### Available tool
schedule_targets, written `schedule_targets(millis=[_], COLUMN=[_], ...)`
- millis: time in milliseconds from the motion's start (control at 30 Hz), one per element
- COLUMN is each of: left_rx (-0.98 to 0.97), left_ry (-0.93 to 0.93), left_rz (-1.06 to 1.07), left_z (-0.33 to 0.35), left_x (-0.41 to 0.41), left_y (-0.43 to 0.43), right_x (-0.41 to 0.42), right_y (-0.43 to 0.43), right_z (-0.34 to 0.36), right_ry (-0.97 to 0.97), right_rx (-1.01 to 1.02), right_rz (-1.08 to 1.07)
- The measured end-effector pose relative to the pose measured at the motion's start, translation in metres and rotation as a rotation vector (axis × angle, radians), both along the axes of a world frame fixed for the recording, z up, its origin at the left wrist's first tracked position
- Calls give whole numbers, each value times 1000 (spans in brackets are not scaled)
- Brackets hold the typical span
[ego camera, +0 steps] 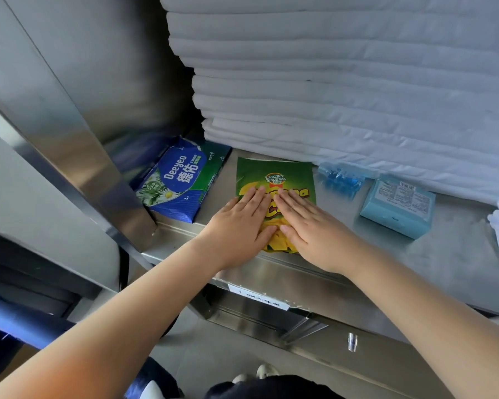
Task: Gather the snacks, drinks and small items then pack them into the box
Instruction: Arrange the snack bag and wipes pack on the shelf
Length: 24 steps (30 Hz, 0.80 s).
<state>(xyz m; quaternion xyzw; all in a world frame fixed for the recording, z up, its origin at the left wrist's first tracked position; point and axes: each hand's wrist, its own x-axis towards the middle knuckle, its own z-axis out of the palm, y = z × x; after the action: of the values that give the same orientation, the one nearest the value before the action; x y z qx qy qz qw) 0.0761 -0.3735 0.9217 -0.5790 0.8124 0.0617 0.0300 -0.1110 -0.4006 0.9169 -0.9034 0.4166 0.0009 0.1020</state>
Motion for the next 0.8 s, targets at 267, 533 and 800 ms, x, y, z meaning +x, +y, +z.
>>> schedule_targets(millis=[267,533,800], left_rx=[20,-150,-255], left_ry=[30,-71,-31], left_rz=[-116,-208,-240], left_z=[-2,-7,14], left_x=[4,10,36], left_y=[11,20,35], right_x=[-15,-19,4], right_y=[-2,8,27], right_z=[2,-7,9], right_ry=[62,87,55], right_rx=[29,-77,-193], right_rz=[109,164,181])
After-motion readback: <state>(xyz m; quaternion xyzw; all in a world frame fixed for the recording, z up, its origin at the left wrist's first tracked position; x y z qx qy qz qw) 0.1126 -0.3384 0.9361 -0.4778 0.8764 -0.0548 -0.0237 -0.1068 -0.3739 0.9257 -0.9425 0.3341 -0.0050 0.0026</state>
